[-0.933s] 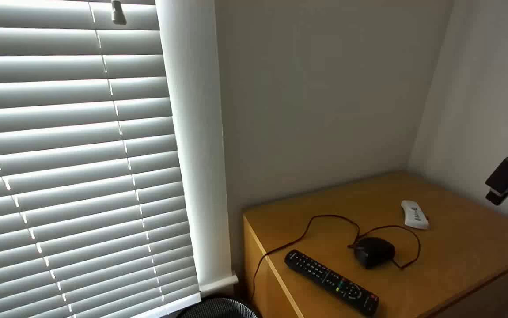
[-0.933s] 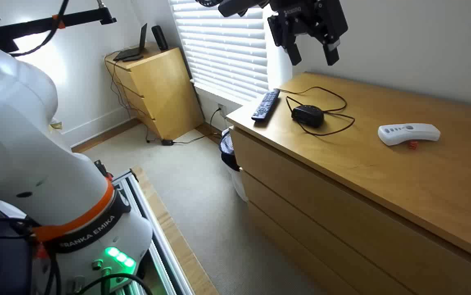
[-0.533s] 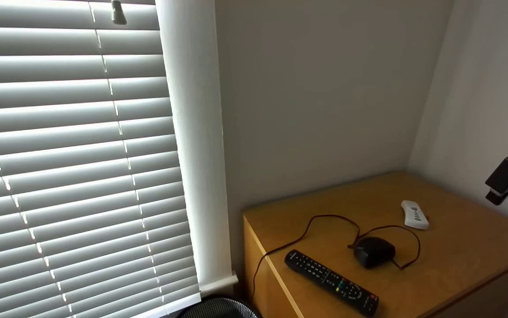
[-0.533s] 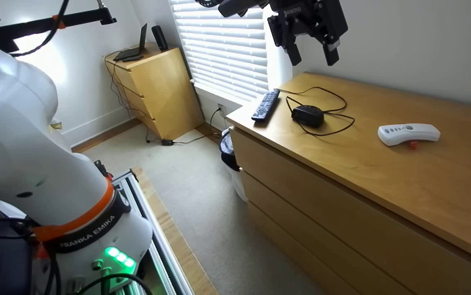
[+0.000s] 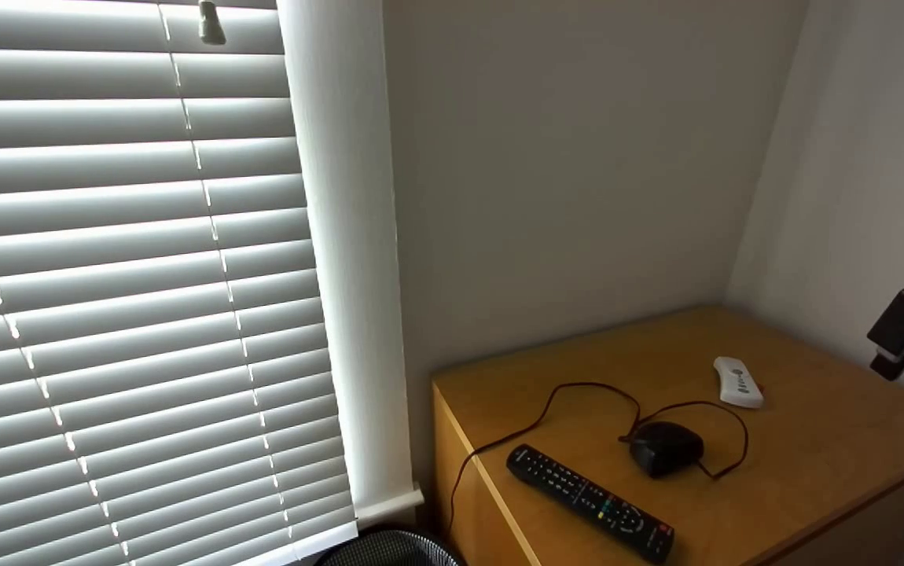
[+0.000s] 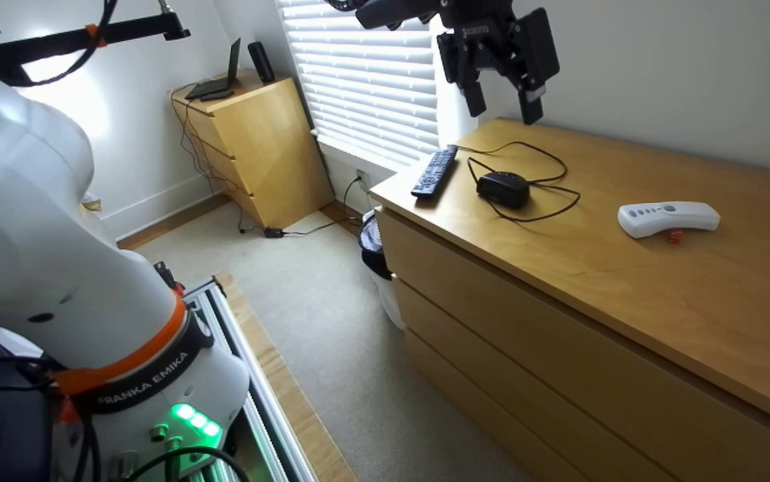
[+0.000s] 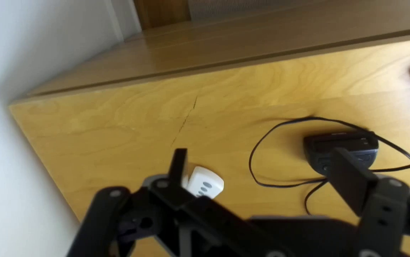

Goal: Open the top drawer

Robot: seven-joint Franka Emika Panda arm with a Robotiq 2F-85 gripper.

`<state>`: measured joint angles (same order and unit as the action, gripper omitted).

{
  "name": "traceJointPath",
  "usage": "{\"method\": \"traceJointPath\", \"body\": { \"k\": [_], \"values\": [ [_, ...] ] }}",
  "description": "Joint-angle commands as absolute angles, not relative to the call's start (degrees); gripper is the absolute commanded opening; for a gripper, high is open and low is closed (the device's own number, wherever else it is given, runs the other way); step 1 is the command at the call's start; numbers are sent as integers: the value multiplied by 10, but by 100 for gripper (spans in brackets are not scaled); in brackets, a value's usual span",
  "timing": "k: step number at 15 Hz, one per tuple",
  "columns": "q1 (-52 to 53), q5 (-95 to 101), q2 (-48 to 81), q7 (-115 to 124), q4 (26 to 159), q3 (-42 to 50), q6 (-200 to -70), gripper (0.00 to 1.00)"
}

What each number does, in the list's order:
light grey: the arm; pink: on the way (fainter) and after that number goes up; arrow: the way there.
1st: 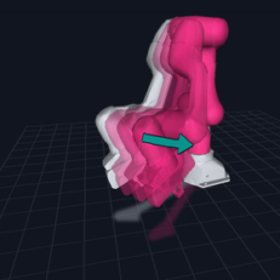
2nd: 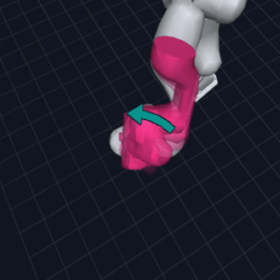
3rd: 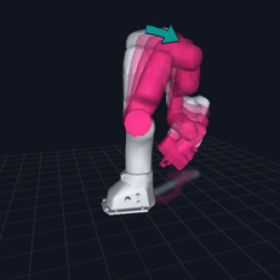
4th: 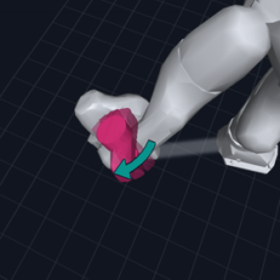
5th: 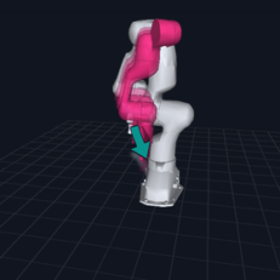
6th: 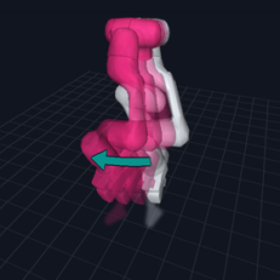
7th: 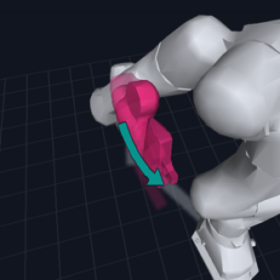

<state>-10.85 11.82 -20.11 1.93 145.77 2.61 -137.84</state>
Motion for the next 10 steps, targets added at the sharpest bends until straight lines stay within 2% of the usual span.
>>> {"method": "traceJointPath", "body": {
  "k": [1, 10],
  "values": [
    [-114, 71, -144, 16, 1429, 71, -1336, 100],
    [-135, -174, -40, -178, 1399, 197, -1230, 100]
  ]
}}
